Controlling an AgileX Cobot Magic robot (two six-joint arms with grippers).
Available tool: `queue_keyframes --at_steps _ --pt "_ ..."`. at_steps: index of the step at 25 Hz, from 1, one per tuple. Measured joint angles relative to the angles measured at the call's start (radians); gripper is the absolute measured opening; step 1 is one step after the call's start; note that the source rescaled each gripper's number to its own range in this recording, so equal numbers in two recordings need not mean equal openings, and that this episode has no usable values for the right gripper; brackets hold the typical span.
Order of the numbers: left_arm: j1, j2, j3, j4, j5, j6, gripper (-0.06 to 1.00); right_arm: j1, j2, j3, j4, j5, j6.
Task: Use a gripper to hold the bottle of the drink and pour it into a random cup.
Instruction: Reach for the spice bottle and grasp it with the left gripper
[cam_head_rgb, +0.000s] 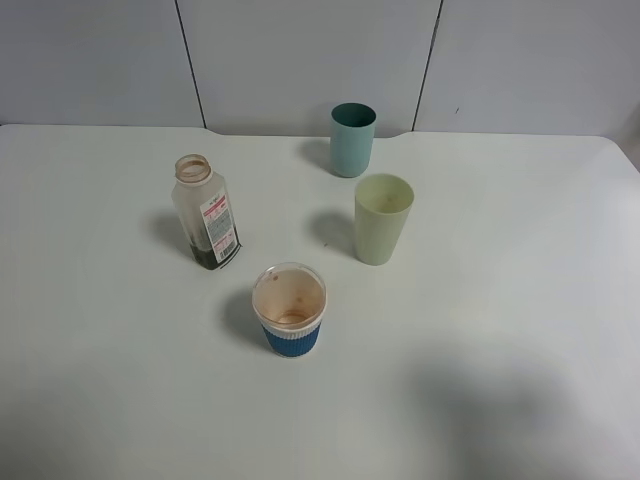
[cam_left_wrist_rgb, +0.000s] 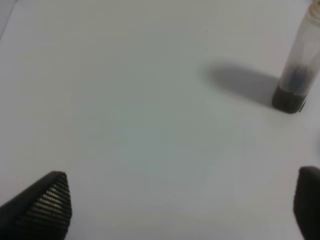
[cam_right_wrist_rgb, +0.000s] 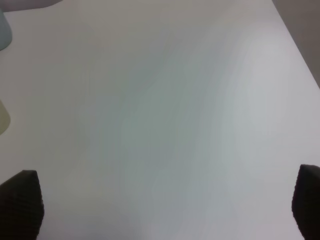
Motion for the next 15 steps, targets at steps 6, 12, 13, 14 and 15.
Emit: queue_keyframes --at_steps 6,12,13,14,15 --pt "0.000 0.000 0.000 0.000 0.000 -0.001 0.84 0.000 0.000 0.000 0.000 0.000 0.000" --pt "0.000 0.000 0.000 0.000 -0.001 -0.027 0.91 0.000 0.000 0.000 0.000 0.000 0.000" --pt "0.000 0.000 -0.003 0.000 -0.002 -0.037 0.93 0.000 0.000 0.000 0.000 0.000 0.000" --pt "0.000 0.000 -0.005 0.000 -0.012 -0.050 0.95 0.000 0.000 0.000 0.000 0.000 0.000" --pt "0.000 0.000 -0.011 0.000 -0.023 -0.060 0.97 0.000 0.000 0.000 0.000 0.000 0.000"
